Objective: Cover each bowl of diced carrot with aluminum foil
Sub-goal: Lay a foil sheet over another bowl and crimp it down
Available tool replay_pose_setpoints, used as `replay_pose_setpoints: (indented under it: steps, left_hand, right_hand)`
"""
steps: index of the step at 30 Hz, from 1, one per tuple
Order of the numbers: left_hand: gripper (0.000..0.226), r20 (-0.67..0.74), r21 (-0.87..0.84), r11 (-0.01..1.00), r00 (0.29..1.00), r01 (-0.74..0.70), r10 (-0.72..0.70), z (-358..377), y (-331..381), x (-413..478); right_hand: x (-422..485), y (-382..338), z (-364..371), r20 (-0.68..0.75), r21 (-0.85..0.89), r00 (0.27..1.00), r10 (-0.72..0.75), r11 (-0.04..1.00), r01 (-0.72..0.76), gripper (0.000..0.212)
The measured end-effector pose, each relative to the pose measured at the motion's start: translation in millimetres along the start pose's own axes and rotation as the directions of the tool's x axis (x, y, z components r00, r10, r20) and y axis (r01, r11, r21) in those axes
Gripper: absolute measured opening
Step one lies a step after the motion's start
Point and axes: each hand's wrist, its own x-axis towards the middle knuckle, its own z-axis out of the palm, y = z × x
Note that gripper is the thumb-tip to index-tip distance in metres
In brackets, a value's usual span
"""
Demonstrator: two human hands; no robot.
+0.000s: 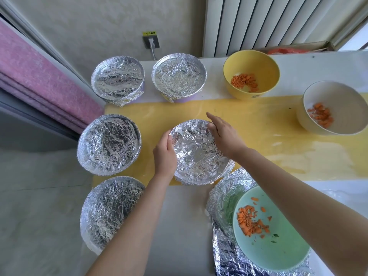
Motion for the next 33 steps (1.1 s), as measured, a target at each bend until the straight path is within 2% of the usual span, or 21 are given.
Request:
replay_pose_setpoints:
  steps: [5,12,20,24,29,31,33]
  left_hand:
    - [0.034,-0.026,0.016,1.000,1.000,-0.017,0.018,1.4,-0.8,-0.2]
    - [0.033,-0.050,-0.037,0.999,0.999,-0.008,0.006,2.0,0.6,-3.6]
    - [0.032,-0.074,-0.069,0.998,0.997,0.006,-0.011,1.3,4.5,-10.0]
    - [0.031,-0.172,-0.055,0.996,0.982,0.076,-0.084,4.4,3.4,-23.4]
    - [0.019,-0.293,-0.161,0.969,0.928,0.190,-0.231,6.4,4.5,-44.4]
    - [0.010,-0.279,-0.263,0.937,0.912,0.229,-0.301,7.4,4.6,-51.4]
    - [0.009,-0.249,-0.329,0.901,0.895,0.282,-0.371,7.9,5.7,-60.9]
  right_hand:
    - [22.5,-15.0,-8.6,0.066,-0.019,0.996,-0.064,0.998,0.066,0.040]
    - [27.8,-15.6,-2.6,0.010,-0.051,0.996,-0.088,0.995,0.089,0.028]
    - [26.5,-17.8,-3.0,0.021,-0.022,0.995,-0.101,0.995,0.101,0.027]
    - [22.3,-20.8,1.0,0.082,-0.078,0.994,-0.071,0.994,0.078,0.041]
    - [0.7,-24.7,6.9,-0.135,-0.042,0.991,-0.005,0.999,-0.001,0.044]
    - [-9.1,-22.1,10.3,-0.205,-0.005,0.978,0.044,0.999,-0.046,0.043]
    - [-17.0,-20.6,14.0,-0.213,0.065,0.973,0.090,0.995,-0.078,0.043]
